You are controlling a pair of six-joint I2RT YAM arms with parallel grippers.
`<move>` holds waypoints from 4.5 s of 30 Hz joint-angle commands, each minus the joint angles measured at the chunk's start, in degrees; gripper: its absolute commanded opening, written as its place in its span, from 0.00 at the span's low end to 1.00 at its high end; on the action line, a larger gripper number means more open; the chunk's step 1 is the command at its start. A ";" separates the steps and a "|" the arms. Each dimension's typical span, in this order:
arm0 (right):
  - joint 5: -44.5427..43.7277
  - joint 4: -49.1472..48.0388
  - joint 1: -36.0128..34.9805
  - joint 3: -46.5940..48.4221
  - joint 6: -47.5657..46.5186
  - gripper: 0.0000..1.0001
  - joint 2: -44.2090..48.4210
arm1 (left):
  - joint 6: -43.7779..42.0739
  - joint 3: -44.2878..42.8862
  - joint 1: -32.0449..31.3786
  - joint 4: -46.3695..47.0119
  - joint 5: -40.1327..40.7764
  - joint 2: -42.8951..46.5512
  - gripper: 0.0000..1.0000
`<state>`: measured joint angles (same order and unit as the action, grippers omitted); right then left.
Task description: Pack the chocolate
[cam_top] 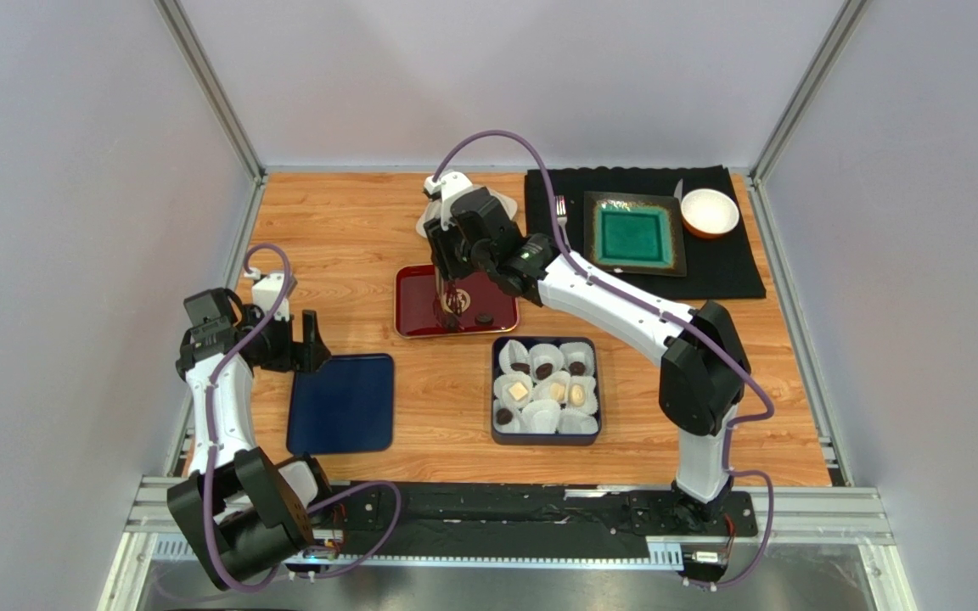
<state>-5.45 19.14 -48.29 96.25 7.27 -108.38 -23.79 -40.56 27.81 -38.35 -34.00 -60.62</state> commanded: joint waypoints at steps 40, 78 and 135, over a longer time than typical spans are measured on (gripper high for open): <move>-3.42 12.93 -2.42 -20.73 -1.91 0.15 40.25 | -1.52 -0.31 1.10 0.82 -0.54 0.24 0.90; -8.70 17.95 -9.36 -34.81 8.47 0.23 52.66 | -0.99 -1.10 1.02 0.03 -1.33 0.24 0.90; -0.70 0.47 2.24 -6.87 -2.17 0.22 17.95 | -1.79 -0.05 1.02 0.64 -0.54 0.85 0.90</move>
<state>-8.91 25.93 -47.09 85.65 4.73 -86.67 -24.01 -40.56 28.27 -38.41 -33.98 -60.62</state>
